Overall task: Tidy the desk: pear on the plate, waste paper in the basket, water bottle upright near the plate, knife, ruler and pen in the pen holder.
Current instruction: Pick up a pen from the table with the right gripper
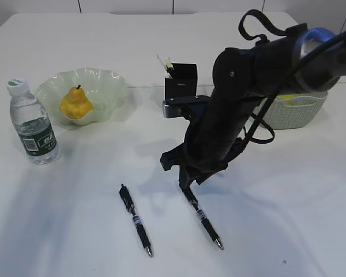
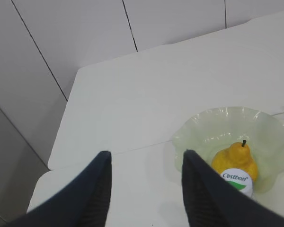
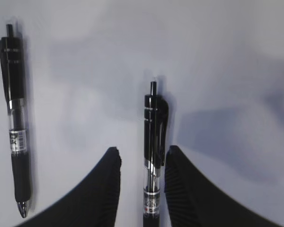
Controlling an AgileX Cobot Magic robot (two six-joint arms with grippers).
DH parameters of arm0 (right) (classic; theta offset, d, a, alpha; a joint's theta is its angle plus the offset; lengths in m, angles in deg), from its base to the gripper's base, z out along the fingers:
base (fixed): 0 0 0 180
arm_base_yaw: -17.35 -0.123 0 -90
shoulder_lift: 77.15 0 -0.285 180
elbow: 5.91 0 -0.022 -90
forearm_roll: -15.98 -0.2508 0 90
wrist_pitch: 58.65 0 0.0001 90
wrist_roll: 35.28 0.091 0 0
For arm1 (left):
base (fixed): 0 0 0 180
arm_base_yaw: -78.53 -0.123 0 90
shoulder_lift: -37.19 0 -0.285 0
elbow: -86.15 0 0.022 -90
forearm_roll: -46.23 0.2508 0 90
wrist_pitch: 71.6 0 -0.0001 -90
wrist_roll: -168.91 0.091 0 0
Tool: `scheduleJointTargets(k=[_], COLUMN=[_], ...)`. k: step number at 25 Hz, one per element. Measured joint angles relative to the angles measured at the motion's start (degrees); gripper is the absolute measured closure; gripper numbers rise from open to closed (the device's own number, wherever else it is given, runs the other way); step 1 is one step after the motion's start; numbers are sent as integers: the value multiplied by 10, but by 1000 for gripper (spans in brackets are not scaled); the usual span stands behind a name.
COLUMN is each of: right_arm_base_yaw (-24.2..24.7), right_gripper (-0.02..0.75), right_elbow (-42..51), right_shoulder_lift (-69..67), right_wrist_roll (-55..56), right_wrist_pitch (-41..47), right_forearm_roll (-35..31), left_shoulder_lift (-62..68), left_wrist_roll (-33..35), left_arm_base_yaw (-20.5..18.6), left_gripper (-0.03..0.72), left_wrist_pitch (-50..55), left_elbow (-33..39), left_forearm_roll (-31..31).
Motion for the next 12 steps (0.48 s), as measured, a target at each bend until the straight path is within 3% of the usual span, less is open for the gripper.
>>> scheduleJointTargets(k=[12], right_arm_base_yaw=[0], right_gripper=[496], right_elbow=[-32], right_shoulder_lift=[-43], right_wrist_roll=[-1], right_wrist_pitch=[25], right_forearm_roll=[6], left_shoulder_lift=[0], left_wrist_roll=[0], left_arm_base_yaw=[0], left_gripper=[347], left_wrist_pitch=[0], left_elbow=[0], left_forearm_roll=[0])
